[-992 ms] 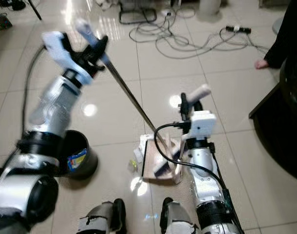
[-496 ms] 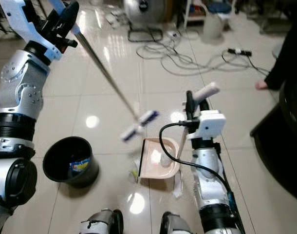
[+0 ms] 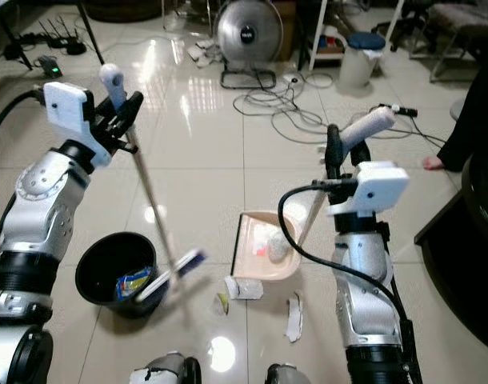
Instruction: Sweep floor
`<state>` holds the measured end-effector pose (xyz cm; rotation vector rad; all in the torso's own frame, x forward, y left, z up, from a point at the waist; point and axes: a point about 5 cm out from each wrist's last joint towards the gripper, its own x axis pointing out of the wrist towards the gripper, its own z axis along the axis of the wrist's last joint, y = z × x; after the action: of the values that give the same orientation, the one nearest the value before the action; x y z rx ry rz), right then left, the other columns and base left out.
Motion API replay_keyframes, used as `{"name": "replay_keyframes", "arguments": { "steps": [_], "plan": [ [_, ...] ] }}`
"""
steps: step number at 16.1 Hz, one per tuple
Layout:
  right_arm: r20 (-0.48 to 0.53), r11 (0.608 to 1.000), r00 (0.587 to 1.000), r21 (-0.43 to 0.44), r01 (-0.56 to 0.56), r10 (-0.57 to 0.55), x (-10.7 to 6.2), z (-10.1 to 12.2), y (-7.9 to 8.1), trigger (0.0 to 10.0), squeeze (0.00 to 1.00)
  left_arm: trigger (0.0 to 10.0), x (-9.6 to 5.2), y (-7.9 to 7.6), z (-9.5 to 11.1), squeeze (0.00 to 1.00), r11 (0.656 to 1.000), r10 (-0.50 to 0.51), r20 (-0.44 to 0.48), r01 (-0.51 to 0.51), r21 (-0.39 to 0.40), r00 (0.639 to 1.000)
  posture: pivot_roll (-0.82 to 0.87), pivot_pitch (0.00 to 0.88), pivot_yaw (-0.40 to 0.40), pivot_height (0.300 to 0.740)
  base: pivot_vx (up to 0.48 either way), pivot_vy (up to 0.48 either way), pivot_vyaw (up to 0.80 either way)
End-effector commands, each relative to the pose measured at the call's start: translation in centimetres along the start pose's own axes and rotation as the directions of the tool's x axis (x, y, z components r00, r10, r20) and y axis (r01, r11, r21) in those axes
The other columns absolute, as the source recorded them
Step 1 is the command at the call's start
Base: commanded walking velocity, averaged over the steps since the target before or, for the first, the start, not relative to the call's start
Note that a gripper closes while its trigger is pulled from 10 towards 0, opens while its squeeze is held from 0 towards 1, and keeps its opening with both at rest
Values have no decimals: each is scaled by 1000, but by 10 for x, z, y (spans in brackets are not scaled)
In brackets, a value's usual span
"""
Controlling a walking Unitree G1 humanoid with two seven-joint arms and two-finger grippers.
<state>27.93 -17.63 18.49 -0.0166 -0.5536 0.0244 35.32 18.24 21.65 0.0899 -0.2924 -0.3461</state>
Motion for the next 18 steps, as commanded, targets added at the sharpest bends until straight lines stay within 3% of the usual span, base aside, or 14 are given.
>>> {"name": "replay_keyframes", "arguments": {
  "steps": [1, 6, 9, 12, 15, 18],
  "plan": [
    [19, 999, 1000, 43, 24, -25, 4, 13, -2, 10000, 0, 10000, -5, -2, 8, 0, 998, 1, 13, -2, 57, 1000, 8, 0, 37, 740, 0, 0, 0],
    [-63, 980, 997, 192, 60, -49, 13, 35, 2, 10000, 0, 10000, -51, -18, -34, 0, 997, -22, -215, 36, 62, 976, -7, 0, 42, 740, 0, 0, 0],
    [-42, 978, 999, 210, 0, 9, 27, 53, 7, 10000, 0, 10000, -66, -26, -46, 0, 997, -40, -281, 58, 55, 959, -10, 0, 35, 740, 0, 0, 0],
    [-24, 970, 997, 233, -64, 72, 38, 72, 14, 10000, 0, 10000, -88, -25, -64, 0, 994, 16, -399, 30, 108, 917, -1, 0, 20, 740, 0, 0, 513],
    [-13, 965, 997, 253, -77, 83, 43, 78, 16, 10000, 0, 10000, -102, -18, -72, 0, 986, 87, -445, -13, 168, 891, 6, 3, 11, 740, 0, 0, 750],
    [-24, 960, 996, 272, -73, 82, 45, 80, 16, 10000, 0, 10000, -107, -22, -68, 0, 988, 84, -445, -17, 154, 891, 18, 9, 5, 740, 0, 0, 744]
  ]
}}
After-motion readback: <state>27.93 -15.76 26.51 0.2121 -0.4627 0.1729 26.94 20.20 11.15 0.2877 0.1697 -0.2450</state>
